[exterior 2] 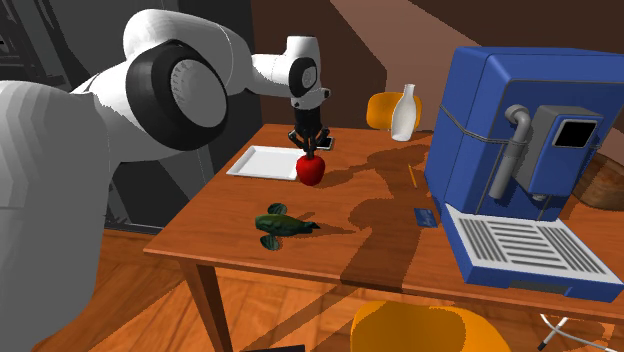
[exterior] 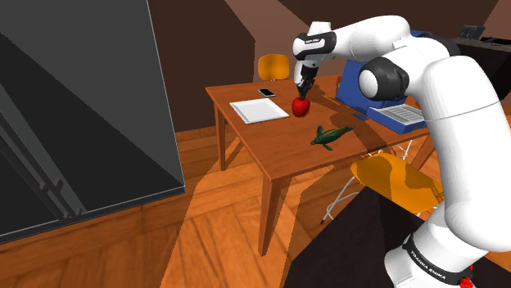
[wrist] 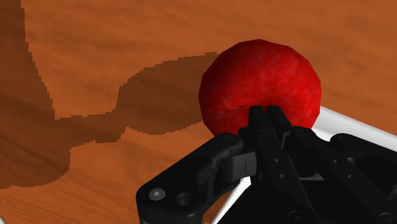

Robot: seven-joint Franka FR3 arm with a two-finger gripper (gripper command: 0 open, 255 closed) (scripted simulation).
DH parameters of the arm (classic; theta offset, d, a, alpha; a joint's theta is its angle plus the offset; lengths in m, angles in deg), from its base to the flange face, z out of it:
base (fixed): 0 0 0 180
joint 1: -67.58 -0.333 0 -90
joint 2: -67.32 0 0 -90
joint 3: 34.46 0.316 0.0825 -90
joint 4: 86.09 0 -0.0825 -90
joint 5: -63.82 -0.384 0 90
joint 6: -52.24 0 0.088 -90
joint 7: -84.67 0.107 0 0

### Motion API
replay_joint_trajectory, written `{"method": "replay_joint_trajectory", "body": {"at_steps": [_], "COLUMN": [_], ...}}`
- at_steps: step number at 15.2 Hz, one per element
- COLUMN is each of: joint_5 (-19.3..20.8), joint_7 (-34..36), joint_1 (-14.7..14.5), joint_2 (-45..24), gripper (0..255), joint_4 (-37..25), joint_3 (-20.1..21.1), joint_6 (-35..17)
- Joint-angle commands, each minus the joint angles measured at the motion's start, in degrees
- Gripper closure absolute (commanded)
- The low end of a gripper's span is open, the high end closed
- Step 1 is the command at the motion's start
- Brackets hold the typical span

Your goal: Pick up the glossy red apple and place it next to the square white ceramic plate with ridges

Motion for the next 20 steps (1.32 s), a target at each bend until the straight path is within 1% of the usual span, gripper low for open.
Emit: {"method": "replay_joint_trajectory", "body": {"at_steps": [1, 2, 3, 8, 12, 20], "joint_5": [0.0, 0.0, 0.0, 0.0, 0.9, 0.9], "joint_7": [0.0, 0.0, 0.0, 0.0, 0.7, 0.7], "joint_1": [0.0, 0.0, 0.0, 0.0, 0.3, 0.3], "joint_2": [0.0, 0.0, 0.0, 0.0, 1.9, 2.0], "gripper": [255, 255, 0, 0, 0, 0], "joint_4": [0.0, 0.0, 0.0, 0.0, -4.2, -4.1], "joint_3": [0.0, 0.0, 0.0, 0.0, -0.6, -0.6], "joint_6": [0.0, 0.0, 0.0, 0.0, 5.9, 5.8]}}
